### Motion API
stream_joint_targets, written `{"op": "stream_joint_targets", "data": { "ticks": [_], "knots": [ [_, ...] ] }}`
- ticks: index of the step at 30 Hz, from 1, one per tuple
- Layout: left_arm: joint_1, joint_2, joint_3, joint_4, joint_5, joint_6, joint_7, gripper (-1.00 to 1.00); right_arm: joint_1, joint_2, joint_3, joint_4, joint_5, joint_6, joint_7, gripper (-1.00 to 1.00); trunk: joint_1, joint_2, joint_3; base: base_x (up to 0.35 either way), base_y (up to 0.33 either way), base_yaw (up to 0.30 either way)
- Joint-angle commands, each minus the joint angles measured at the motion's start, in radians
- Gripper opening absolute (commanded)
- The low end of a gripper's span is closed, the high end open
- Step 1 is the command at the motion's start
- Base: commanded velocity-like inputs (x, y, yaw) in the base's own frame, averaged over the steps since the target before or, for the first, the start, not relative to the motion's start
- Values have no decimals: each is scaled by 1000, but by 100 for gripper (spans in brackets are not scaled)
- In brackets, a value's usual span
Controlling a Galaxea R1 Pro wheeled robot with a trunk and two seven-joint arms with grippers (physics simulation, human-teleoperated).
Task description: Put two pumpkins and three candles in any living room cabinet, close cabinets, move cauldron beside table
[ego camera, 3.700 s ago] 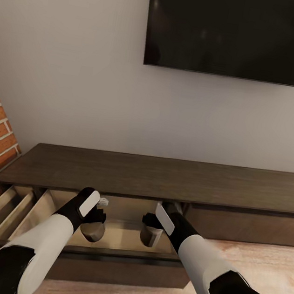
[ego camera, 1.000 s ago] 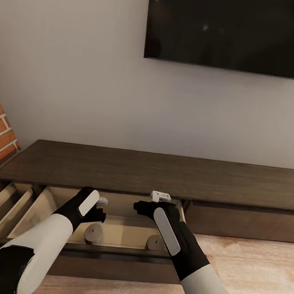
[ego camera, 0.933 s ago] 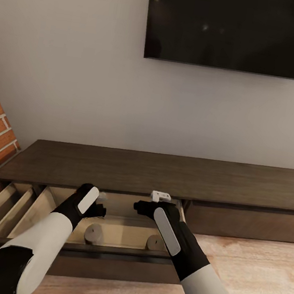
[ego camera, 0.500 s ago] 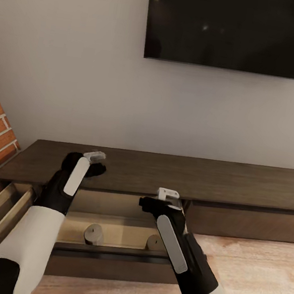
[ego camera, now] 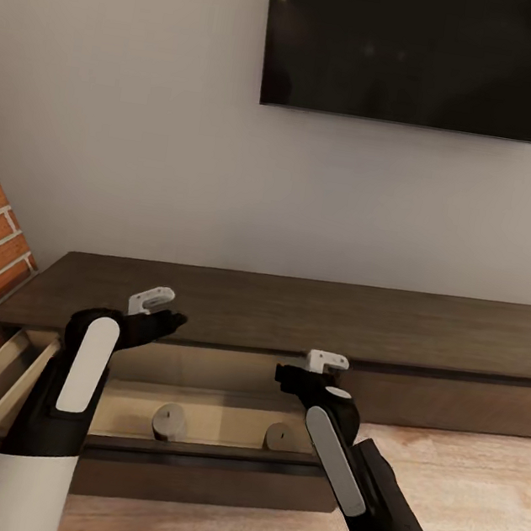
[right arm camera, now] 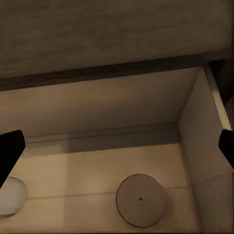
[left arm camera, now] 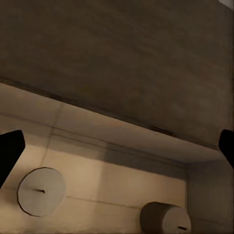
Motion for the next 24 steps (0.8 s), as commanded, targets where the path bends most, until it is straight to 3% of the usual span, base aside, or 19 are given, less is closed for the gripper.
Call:
{"op": "stream_joint_targets", "data": {
  "ticks": [1, 9, 24],
  "knots": [
    [4, 0, 2, -5, 15, 3, 9, 100, 1, -4, 1, -3, -10, -3, -10, 100, 0, 0, -1, -163, 0, 0],
    [12, 1, 1, -11, 25, 3, 10, 100, 10, -11, 2, -26, -13, -17, -11, 100, 0, 0, 0, -316, 0, 0],
    [32, 1, 1, -9, 25, 2, 11, 100, 37, -11, 9, -60, -10, -18, -12, 100, 0, 0, 23, -335, -63, 0]
  ]
}}
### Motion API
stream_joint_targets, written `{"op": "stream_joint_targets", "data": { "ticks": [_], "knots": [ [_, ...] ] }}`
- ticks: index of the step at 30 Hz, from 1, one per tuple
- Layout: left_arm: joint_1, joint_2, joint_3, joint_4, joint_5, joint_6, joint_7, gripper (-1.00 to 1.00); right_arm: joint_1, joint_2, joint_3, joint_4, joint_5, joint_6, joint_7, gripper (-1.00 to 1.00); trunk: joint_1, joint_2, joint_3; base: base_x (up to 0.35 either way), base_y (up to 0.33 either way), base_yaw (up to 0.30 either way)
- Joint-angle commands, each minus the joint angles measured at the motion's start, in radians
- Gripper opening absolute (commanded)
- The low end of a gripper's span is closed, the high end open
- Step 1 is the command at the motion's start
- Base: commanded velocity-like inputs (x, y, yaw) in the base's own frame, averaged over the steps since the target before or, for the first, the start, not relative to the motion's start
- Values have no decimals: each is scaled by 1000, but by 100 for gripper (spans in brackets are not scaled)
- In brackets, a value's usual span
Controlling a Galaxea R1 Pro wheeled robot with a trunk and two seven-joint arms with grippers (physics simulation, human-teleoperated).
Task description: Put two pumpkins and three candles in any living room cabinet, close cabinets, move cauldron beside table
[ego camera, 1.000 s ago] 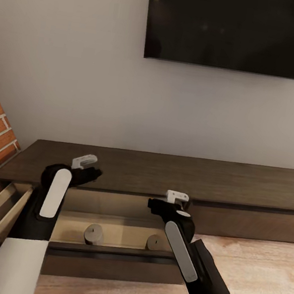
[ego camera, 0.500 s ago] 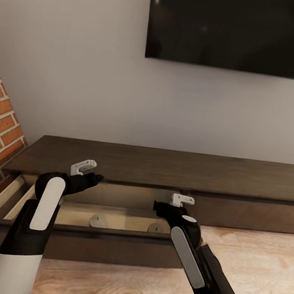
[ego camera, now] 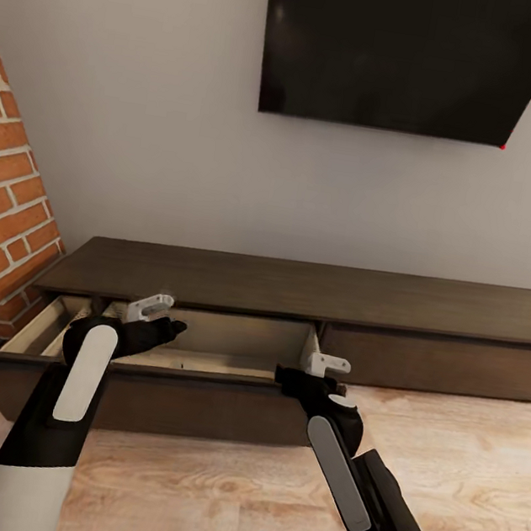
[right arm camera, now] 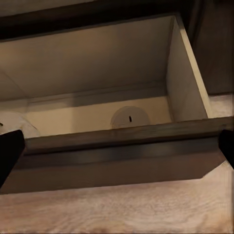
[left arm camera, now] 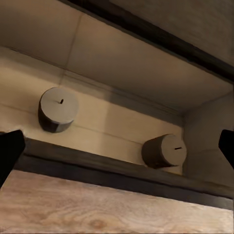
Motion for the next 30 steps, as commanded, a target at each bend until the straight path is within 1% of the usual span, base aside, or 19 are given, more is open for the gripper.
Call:
{"op": "stream_joint_targets", "data": {
  "ticks": [1, 7, 10, 12, 15, 18, 19, 21, 23, 24, 27, 30],
  "knots": [
    [1, -1, 1, -1, 10, 3, 9, 100, -1, 0, 2, -1, -9, 2, -10, 100, -1, 0, 1, -335, -19, 0],
    [27, -1, 1, -1, 4, 2, 10, 100, 0, -1, 5, -3, -9, 2, -11, 100, -1, 0, 10, -293, -5, 0],
    [53, -1, 1, -1, 3, 0, 10, 100, 0, -2, 20, -3, -7, 1, -12, 100, -1, 0, 15, -70, 0, 0],
    [76, -2, -1, -2, 3, -4, 9, 100, 0, -4, 45, -3, -5, -12, -14, 100, -1, 0, 18, -24, 0, 0],
    [105, -1, -1, -5, 2, -5, 7, 100, 4, -5, 66, -2, -3, -36, -14, 100, -1, 0, 23, -8, 0, 17],
    [139, -1, -2, -8, 2, -7, 6, 100, 8, -7, 76, -2, -2, -49, -15, 100, -1, 0, 28, -3, 0, 52],
    [164, 0, -3, -9, 2, -20, 5, 100, 14, -7, 79, -3, 5, -52, -15, 100, -1, 0, 29, -1, 0, 67],
    [183, 1, -6, -12, 1, -38, 5, 100, 19, -8, 80, -3, 12, -54, -15, 100, -1, 0, 32, 0, 0, 70],
    [202, 3, -17, -13, 1, -60, 4, 100, 25, -8, 80, -3, 23, -55, -15, 100, -1, 0, 35, 0, 0, 71],
    [213, 5, -28, -14, 1, -73, 4, 100, 27, -8, 80, -3, 31, -55, -15, 100, -1, 0, 37, 0, 0, 72],
    [236, 26, -65, -16, 0, -95, 4, 100, 35, -8, 81, -3, 46, -56, -15, 100, -1, 0, 42, 0, 0, 72],
    [242, 34, -77, -16, 0, -109, 4, 100, 38, -8, 81, -3, 48, -57, -15, 100, -1, 0, 46, 0, 0, 73]
  ]
}}
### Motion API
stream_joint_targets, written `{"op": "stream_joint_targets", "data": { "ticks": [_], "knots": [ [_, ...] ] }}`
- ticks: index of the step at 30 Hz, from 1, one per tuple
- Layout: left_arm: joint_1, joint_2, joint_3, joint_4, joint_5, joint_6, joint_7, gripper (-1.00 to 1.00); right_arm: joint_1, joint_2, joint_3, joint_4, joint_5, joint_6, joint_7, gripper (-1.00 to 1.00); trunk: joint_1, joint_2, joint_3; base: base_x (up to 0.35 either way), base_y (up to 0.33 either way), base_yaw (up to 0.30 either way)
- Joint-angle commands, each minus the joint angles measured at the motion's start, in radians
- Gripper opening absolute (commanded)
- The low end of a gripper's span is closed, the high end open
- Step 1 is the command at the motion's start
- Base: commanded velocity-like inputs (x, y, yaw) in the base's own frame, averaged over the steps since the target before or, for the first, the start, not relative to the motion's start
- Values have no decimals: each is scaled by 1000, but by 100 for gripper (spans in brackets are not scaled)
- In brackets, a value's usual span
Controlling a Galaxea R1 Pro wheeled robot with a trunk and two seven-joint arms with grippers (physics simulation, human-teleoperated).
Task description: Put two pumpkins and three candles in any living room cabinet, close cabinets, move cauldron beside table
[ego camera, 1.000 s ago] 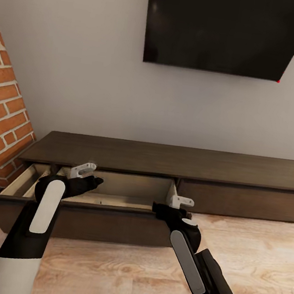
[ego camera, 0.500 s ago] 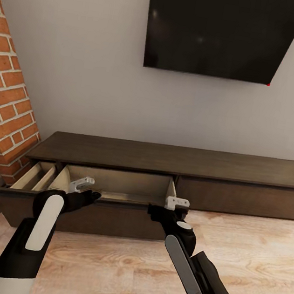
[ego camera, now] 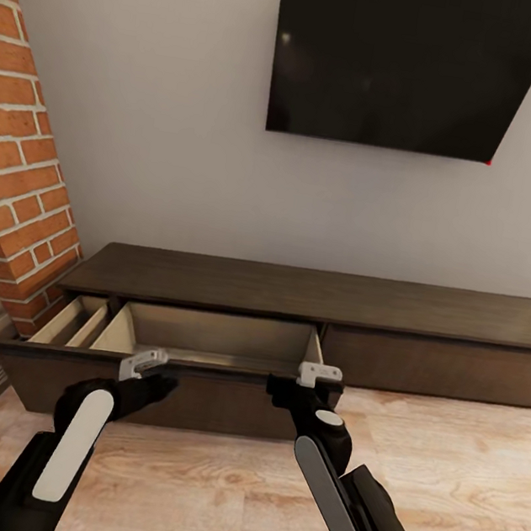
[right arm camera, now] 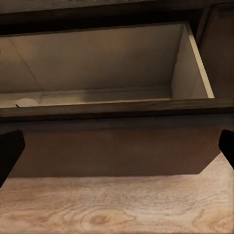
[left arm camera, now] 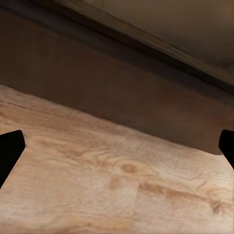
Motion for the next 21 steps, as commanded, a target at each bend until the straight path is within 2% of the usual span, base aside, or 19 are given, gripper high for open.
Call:
{"op": "stream_joint_targets", "data": {
  "ticks": [1, 4, 11, 21],
  "knots": [
    [6, 2, -3, -1, 10, -8, 10, 100, 0, 0, 2, -1, -8, 2, -10, 100, 0, 0, 1, 0, 0, 75],
    [31, 5, -19, -1, 10, -36, 10, 100, 2, 0, 2, -1, -6, 2, -9, 100, 0, 0, 3, 0, 0, 40],
    [37, 10, -42, -2, 8, -43, 10, 100, 5, 0, 2, 1, -7, 0, -7, 100, 0, 0, 3, 0, 0, 4],
    [37, 15, -47, -2, 8, -43, 10, 100, 6, 0, 2, 1, -7, 1, -7, 100, 0, 0, 3, 0, 0, 0]
  ]
}}
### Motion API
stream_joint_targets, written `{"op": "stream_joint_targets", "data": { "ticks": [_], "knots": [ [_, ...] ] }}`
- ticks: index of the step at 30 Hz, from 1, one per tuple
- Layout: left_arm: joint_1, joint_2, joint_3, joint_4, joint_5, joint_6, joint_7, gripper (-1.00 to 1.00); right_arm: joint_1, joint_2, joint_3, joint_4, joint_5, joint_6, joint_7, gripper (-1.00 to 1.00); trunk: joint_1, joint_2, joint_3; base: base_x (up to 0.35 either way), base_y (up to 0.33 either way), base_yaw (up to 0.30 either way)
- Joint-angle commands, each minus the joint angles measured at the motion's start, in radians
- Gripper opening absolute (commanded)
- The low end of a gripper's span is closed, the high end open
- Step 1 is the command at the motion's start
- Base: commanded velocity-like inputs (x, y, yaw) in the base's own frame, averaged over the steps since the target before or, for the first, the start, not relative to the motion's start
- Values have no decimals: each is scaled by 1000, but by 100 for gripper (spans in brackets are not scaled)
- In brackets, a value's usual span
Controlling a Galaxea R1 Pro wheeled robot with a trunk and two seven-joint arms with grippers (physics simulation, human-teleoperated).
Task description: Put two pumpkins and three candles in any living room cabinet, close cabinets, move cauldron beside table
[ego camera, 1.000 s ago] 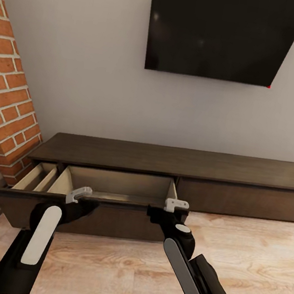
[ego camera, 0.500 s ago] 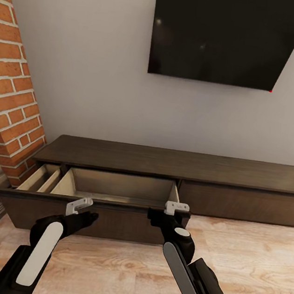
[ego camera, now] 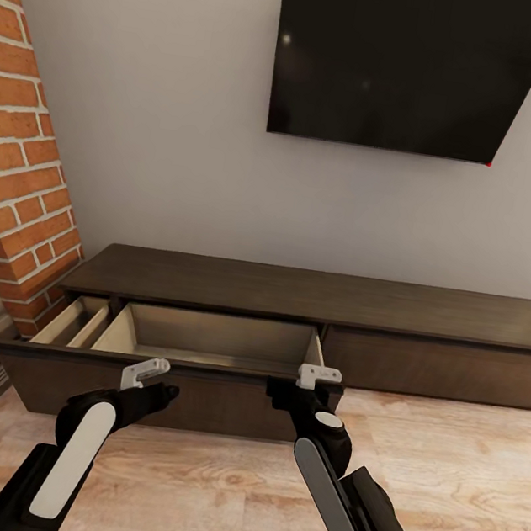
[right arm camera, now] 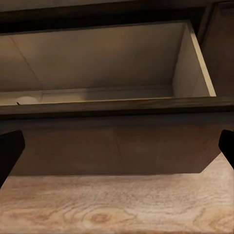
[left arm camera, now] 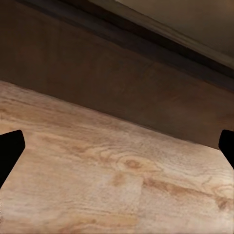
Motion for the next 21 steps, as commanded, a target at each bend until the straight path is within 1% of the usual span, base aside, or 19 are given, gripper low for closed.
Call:
{"op": "stream_joint_targets", "data": {
  "ticks": [1, 4, 6, 14, 20, 21],
  "knots": [
    [-1, 0, 0, -1, 10, 1, 10, 100, -1, 0, 2, -1, -8, 2, -10, 100, 0, 0, -1, 0, 0, 0],
    [-1, 1, -1, -1, 10, 1, 10, 100, -1, 0, 2, -1, -9, 2, -10, 100, 0, 0, -1, -63, 0, 0],
    [-1, 2, -1, 0, 10, 2, 10, 100, -1, 0, 2, -1, -9, 2, -10, 100, 0, 0, -1, -205, 0, 0],
    [-1, 2, -2, 1, 10, 2, 10, 100, -1, 4, 3, -1, -8, 2, -9, 100, 0, 0, -1, -310, 0, 0],
    [-1, 2, -2, 1, 10, 2, 10, 100, -1, 2, 2, -1, -8, 2, -9, 100, 0, 0, -1, -326, 0, 0],
    [-1, 9, -2, 6, 10, 2, 10, 100, -1, 1, 2, -1, -8, 2, -10, 100, 0, 0, -1, -203, 0, 0]
  ]
}}
